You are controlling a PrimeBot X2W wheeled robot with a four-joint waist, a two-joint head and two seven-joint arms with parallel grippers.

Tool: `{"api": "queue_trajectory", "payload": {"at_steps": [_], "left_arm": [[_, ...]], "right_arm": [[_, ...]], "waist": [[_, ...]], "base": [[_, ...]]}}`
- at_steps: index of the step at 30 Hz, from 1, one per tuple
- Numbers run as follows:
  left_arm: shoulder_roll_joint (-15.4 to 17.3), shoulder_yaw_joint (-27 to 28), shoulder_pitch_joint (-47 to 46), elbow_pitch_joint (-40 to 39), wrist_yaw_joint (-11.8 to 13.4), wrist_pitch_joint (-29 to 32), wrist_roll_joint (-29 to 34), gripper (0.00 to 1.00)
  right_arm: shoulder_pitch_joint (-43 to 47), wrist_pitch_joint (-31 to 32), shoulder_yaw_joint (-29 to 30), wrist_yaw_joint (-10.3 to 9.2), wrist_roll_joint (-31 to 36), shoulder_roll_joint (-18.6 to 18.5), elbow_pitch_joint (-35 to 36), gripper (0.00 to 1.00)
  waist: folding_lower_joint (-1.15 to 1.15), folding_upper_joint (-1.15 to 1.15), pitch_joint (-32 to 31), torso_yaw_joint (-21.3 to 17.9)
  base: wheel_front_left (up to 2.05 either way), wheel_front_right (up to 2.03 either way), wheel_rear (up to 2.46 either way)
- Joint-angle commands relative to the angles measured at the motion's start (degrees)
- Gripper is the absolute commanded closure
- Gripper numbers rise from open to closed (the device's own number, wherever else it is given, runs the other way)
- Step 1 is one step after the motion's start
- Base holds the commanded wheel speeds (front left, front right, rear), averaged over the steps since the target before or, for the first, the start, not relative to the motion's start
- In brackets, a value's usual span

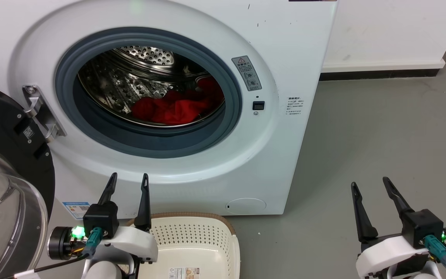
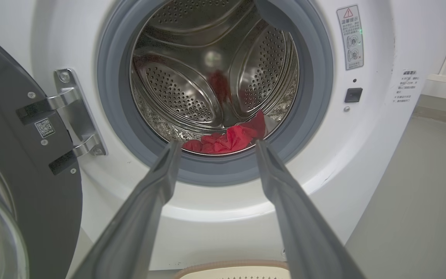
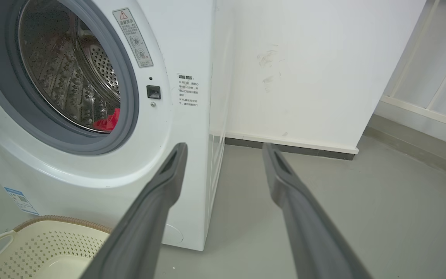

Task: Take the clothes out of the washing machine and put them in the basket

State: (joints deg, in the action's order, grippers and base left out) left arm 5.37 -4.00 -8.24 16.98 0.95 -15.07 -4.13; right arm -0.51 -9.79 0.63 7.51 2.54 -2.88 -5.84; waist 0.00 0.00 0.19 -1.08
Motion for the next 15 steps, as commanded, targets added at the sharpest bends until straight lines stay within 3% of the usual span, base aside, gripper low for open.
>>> {"api": "queue_trajectory", "payload": {"at_steps": [1,15], "left_arm": [[-0.1,0.2,-0.5,0.1,-0.2,-0.2,0.1,0.00],[-0.5,1.0,-0.3,0.8,-0.4,-0.2,0.6,0.00]], "right_arm": [[0.5,-0.2,0.0,-0.04,-0.1,0.0,-0.1,0.00],[0.5,0.1,0.0,-0.04,0.0,0.0,-0.4,0.00]], "waist": [[0.00,0.00,0.0,0.0],[0.00,0.00,0.2,-0.3]], "base": [[0.00,0.00,0.00],[0.00,0.00,0.00]]}}
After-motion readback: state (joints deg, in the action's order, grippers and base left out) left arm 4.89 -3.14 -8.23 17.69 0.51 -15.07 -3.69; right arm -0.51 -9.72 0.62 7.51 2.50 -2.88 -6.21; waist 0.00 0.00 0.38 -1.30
